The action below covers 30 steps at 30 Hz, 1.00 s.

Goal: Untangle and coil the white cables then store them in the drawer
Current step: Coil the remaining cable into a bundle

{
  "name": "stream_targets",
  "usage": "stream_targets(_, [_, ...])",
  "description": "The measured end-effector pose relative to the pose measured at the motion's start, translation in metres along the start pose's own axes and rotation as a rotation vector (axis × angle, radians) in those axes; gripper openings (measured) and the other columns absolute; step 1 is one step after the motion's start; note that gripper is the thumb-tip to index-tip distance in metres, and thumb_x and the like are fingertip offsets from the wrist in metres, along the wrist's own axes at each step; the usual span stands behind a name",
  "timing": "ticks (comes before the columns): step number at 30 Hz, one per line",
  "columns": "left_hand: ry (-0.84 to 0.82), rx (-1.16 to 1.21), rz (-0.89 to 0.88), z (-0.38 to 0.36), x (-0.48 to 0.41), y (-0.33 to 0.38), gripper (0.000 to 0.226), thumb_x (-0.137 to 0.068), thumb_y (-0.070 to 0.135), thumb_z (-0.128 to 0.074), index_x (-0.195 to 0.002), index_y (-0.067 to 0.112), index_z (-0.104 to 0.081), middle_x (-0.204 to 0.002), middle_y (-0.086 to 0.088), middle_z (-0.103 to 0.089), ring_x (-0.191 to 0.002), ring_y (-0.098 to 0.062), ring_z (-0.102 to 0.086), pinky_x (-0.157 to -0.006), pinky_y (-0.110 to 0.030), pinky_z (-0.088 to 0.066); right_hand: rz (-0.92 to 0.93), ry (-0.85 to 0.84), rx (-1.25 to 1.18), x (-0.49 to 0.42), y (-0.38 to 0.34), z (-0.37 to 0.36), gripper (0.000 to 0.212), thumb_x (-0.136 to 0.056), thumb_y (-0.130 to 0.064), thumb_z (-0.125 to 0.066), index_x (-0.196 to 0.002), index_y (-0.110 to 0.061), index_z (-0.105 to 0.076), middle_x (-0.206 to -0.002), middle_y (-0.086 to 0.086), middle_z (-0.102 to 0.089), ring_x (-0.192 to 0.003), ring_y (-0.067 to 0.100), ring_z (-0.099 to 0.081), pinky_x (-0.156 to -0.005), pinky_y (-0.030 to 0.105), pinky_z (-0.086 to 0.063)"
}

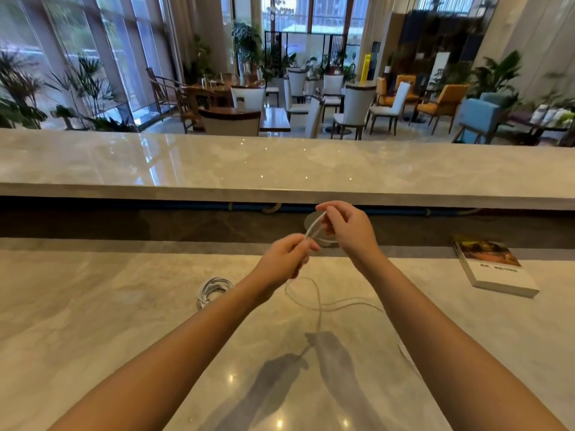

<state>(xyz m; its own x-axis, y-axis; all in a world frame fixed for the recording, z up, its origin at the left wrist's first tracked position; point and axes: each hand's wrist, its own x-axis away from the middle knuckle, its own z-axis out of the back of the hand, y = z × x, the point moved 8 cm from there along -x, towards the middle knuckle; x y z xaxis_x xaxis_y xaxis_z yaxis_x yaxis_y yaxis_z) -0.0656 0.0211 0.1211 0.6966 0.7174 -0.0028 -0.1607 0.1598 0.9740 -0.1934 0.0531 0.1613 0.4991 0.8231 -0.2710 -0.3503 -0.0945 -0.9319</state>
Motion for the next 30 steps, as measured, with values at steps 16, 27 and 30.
stream_targets(16, [0.166,0.674,-0.357,0.097,-0.018,0.098,0.033,-0.1,0.022,-0.04,-0.129,0.009,-0.049,-0.07,0.004,-0.057,-0.053,-0.005,-0.046,-0.053,-0.018,-0.042,-0.276,-0.483,0.056,0.04,0.049,-0.055,0.032,-0.099,-0.03,-0.039,-0.085,-0.011,-0.061,-0.061,0.001,-0.049,-0.052,0.01,-0.045,-0.051,0.023,-0.046])
stream_targets(27, [-0.225,-0.529,-0.132,0.057,-0.015,0.037,0.023,-0.1,0.023,-0.036,-0.094,0.025,-0.059,-0.064,0.005,-0.049,-0.054,-0.005,-0.046,-0.054,-0.014,-0.038,0.546,-0.349,0.82,0.014,-0.084,-0.038,0.019,-0.088,-0.029,-0.059,-0.101,-0.018,-0.067,-0.09,-0.001,-0.068,-0.077,0.012,-0.06,-0.073,0.028,-0.052])
stream_targets(30, [-0.483,-0.036,-0.034,0.051,-0.003,0.038,0.03,-0.1,0.025,-0.032,-0.096,0.012,-0.059,-0.058,0.004,-0.043,-0.049,-0.007,-0.037,-0.05,-0.018,-0.033,0.549,-0.387,0.815,0.002,-0.093,-0.025,0.021,-0.086,-0.029,-0.061,-0.098,-0.013,-0.07,-0.083,0.002,-0.068,-0.07,0.013,-0.058,-0.068,0.026,-0.049])
